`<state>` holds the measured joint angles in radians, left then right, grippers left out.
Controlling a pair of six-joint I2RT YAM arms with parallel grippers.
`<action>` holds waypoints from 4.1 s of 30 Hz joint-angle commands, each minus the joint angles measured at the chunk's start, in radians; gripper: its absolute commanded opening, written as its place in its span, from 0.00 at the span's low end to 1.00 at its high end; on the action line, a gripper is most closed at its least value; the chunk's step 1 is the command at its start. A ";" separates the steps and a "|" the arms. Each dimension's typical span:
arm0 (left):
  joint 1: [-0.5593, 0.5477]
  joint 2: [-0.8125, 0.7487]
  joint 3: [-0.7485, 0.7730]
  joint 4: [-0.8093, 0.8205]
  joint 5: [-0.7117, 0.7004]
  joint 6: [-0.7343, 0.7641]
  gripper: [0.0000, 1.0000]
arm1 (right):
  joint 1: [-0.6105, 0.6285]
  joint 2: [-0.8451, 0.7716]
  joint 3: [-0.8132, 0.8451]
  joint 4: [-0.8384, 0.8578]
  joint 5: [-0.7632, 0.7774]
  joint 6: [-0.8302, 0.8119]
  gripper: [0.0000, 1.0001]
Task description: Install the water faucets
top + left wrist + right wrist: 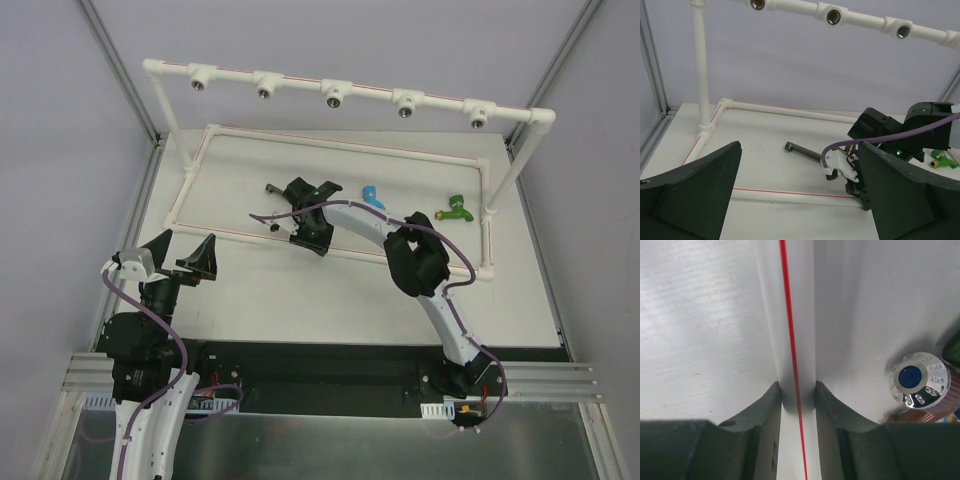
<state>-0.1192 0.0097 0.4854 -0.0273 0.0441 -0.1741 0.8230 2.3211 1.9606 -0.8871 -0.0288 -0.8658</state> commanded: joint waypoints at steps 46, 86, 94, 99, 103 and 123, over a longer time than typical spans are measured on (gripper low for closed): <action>0.012 0.159 0.021 -0.063 0.076 0.018 0.99 | 0.044 -0.382 -0.640 0.241 0.119 0.283 0.49; 0.012 0.269 0.036 -0.069 0.086 0.038 0.99 | 0.002 -0.385 -0.393 0.234 -0.006 0.191 0.44; 0.012 0.242 0.038 -0.079 0.083 0.033 0.99 | -0.134 -0.538 -0.526 0.307 -0.011 0.427 0.62; 0.012 0.227 0.039 -0.083 0.077 0.033 0.99 | -0.254 -0.585 -0.670 0.497 -0.034 0.586 0.71; 0.012 0.222 0.042 -0.086 0.080 0.033 0.99 | -0.285 -0.563 -0.733 0.663 -0.004 0.671 0.70; 0.012 0.225 0.041 -0.091 0.079 0.036 0.99 | -0.288 -0.313 -0.637 0.849 -0.029 0.699 0.59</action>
<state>-0.1162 0.2287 0.4915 -0.1188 0.1219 -0.1463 0.5327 1.9823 1.2861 -0.0624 -0.0391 -0.1795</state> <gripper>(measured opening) 0.992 0.597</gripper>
